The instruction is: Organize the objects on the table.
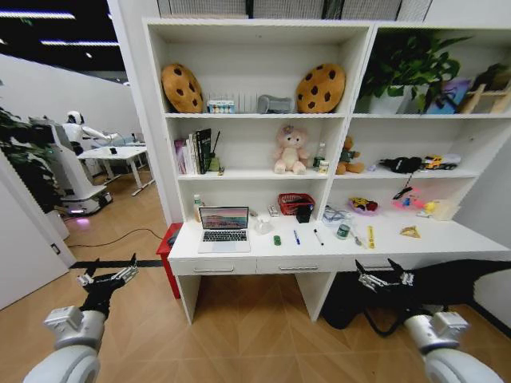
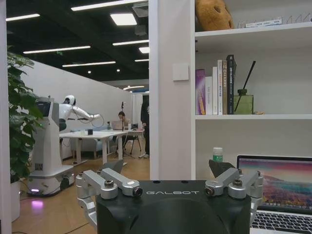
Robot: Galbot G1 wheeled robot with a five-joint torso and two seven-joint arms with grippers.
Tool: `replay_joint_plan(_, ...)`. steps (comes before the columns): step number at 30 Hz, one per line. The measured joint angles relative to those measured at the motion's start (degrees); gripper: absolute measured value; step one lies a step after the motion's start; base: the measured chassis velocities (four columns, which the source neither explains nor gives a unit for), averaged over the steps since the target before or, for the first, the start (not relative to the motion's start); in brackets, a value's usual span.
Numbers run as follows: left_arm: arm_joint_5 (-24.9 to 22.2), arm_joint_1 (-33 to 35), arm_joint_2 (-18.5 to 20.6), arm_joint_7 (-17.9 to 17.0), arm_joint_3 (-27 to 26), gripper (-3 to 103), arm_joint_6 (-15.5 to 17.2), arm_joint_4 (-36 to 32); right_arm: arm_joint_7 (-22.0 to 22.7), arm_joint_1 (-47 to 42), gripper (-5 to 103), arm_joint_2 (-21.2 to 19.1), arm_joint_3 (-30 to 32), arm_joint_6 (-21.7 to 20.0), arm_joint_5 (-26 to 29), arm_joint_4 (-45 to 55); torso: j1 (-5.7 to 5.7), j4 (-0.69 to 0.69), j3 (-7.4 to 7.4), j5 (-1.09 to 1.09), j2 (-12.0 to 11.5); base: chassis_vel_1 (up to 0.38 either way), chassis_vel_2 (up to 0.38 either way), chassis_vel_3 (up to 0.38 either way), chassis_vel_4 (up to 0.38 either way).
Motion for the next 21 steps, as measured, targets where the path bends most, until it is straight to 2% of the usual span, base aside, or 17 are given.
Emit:
replay_joint_plan(12, -0.1, -0.3, 0.8, -0.1, 0.7, 97, 0.1, 0.5, 0.1, 0.1, 100, -0.8, -0.9, -1.1, -0.5, 0.1, 0.00, 0.00, 0.00, 0.00, 0.0, 0.000, 0.000, 0.000, 0.000)
replay_joint_plan(21, 1.2, -0.6, 0.1, -0.3, 2.3, 100, 0.1, 1.0, -0.4, 0.3, 100, 0.4, -2.5, -0.8, -2.1, -0.6, -0.01, 0.00, 0.00, 0.00, 0.0, 0.000, 0.000, 0.000, 0.000)
